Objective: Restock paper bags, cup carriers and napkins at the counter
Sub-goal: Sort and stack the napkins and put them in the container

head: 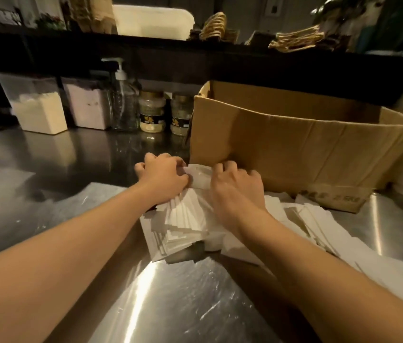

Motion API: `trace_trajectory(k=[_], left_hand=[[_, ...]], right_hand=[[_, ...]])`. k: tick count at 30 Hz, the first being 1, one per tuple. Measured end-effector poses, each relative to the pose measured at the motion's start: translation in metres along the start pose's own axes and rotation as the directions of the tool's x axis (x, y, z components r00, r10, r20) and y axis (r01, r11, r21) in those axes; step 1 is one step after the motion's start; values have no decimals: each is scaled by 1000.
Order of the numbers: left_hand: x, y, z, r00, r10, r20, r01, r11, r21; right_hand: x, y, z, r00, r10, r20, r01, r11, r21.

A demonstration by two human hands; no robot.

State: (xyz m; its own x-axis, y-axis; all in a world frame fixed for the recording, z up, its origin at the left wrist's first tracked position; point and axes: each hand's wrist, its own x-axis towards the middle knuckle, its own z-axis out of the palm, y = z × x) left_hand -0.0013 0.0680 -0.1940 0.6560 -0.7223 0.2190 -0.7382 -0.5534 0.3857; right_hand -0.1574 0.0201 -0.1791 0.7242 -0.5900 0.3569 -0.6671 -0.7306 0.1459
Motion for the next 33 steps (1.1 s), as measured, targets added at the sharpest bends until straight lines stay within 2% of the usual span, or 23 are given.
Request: trace_trajectory(k=[3, 6, 8, 10, 12, 14, 16, 19, 20, 21, 23, 25, 27, 30, 32, 33], left_hand=[[-11, -2, -9, 997, 59, -42, -59, 998, -2], [-20, -8, -16, 994, 90, -58, -94, 994, -60], [-25, -8, -21, 988, 108, -111, -114, 992, -47], [-33, -3, -30, 970, 139, -199, -151, 987, -48], [-42, 8, -42, 946, 175, -271, -218, 966, -140], [-54, 23, -59, 953, 159, -256, -252, 886, -389], [-64, 41, -70, 978, 112, -178, -198, 773, -603], [-74, 63, -77, 998, 66, 10, -36, 654, -755], [-77, 67, -75, 994, 59, 90, 31, 642, -766], [-78, 72, -71, 985, 59, 162, 83, 659, -748], [-81, 74, -54, 960, 47, 274, 150, 741, -654], [-84, 71, -35, 961, 13, 276, 144, 829, -540], [-87, 66, -18, 990, -7, 139, 70, 888, -454], [-88, 60, -3, 987, 115, -115, -145, 941, -306], [-87, 59, 1, 964, 185, -192, -238, 922, -307], [-86, 58, 3, 957, 211, -198, -267, 906, -328]], right_hand=[[-7, 6, 1, 999, 32, 16, -33, 999, 29], [-15, 13, 4, 998, -9, -60, 12, 998, 58], [-20, 20, 2, 986, -29, -163, 48, 992, 115], [-25, 25, -2, 964, -18, -267, 77, 974, 215], [-29, 31, -10, 957, 64, -284, 71, 894, 442], [-32, 39, -22, 960, 191, -206, 34, 649, 760], [-36, 48, -37, 950, 296, -95, -14, 347, 938], [-44, 70, -53, 950, 263, 171, -158, -70, 985], [-47, 76, -55, 941, 238, 241, -218, -118, 969], [-49, 82, -55, 924, 238, 301, -286, -95, 954], [-52, 89, -45, 871, 280, 403, -431, 43, 901], [-55, 93, -28, 827, 318, 463, -529, 162, 833], [-59, 96, -14, 823, 341, 454, -549, 269, 792], [-64, 100, -8, 871, 339, 355, -486, 496, 720], [-63, 102, -7, 905, 328, 271, -424, 643, 638], [-62, 103, -6, 913, 324, 248, -406, 675, 616]])
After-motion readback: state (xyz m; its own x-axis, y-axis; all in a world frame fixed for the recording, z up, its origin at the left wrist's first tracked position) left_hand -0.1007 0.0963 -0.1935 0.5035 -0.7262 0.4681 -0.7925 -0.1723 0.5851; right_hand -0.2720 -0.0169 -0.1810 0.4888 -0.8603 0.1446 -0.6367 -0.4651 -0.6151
